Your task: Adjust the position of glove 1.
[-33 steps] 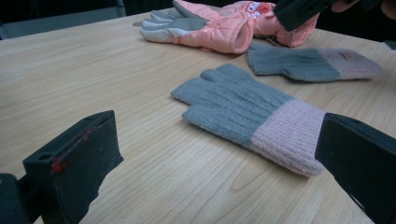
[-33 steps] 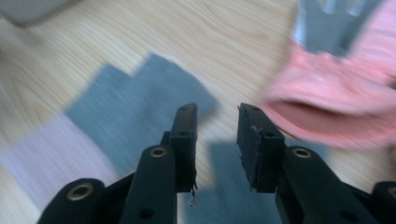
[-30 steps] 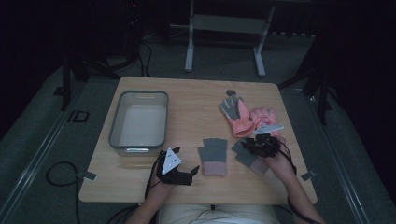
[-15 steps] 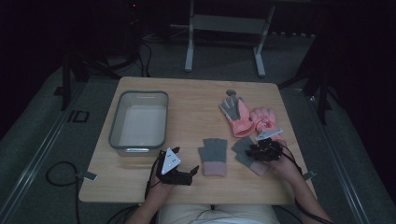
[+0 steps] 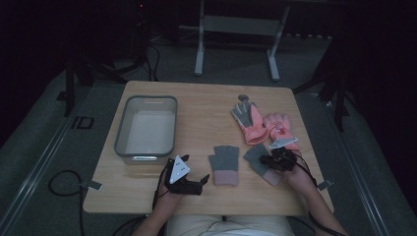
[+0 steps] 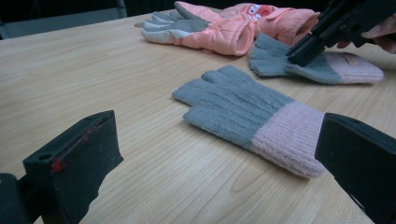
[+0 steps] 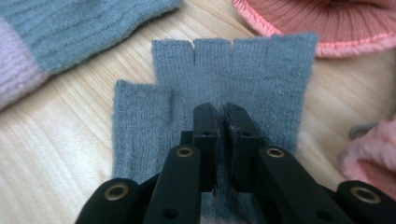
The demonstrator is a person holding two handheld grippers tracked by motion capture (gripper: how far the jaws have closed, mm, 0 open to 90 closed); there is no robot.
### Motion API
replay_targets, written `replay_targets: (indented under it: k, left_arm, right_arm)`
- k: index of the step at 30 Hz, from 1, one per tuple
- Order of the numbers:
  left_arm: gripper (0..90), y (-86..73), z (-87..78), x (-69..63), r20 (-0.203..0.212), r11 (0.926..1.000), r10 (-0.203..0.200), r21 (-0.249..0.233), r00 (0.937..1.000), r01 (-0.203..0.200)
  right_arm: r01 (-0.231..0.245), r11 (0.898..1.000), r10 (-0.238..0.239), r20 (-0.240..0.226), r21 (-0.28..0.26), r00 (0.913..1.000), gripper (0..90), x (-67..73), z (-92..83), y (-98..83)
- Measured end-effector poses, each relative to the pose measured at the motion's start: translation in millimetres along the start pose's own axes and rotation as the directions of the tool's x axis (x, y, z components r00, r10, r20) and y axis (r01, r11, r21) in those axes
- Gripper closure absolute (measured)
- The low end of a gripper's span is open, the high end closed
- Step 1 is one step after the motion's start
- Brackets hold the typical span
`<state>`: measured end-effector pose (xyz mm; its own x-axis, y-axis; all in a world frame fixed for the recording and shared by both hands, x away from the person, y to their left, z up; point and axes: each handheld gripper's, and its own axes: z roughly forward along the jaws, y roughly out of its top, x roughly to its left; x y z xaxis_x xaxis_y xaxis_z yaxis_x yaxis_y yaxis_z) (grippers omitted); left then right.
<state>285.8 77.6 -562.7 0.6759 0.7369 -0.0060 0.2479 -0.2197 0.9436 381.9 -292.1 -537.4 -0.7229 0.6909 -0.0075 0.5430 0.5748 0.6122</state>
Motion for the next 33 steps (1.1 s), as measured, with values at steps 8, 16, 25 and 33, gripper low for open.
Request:
replay_targets:
  k: [8, 16, 25, 33]
  left_arm:
    - [0.0, 0.0, -0.2, 0.0, 0.001, 1.0, -0.001, -0.001, 1.0, 0.001]
    - [0.0, 0.0, 0.0, -0.2, -0.003, 1.0, 0.001, -0.001, 1.0, -0.001]
    - [0.0, 0.0, -0.3, -0.7, -0.003, 1.0, 0.006, -0.001, 1.0, -0.006]
    - [0.0, -0.1, -0.2, -1.1, -0.004, 1.0, 0.006, -0.003, 1.0, -0.006]
  right_arm:
    - [-0.12, 0.988, 0.125, 0.05, -0.094, 0.9909, 85.5, 26.9, -40.7, 13.5]
    - [-0.252, 0.946, 0.284, 0.149, -0.206, 0.947, 85.5, 52.3, -71.7, 33.8]
    - [-0.391, 0.887, 0.447, 0.243, -0.247, 0.8609, 85.4, 64.4, -47.9, 21.5]
    - [-0.462, 0.862, 0.504, 0.251, -0.209, 0.8264, 85.3, 61.7, -12.5, 3.8]
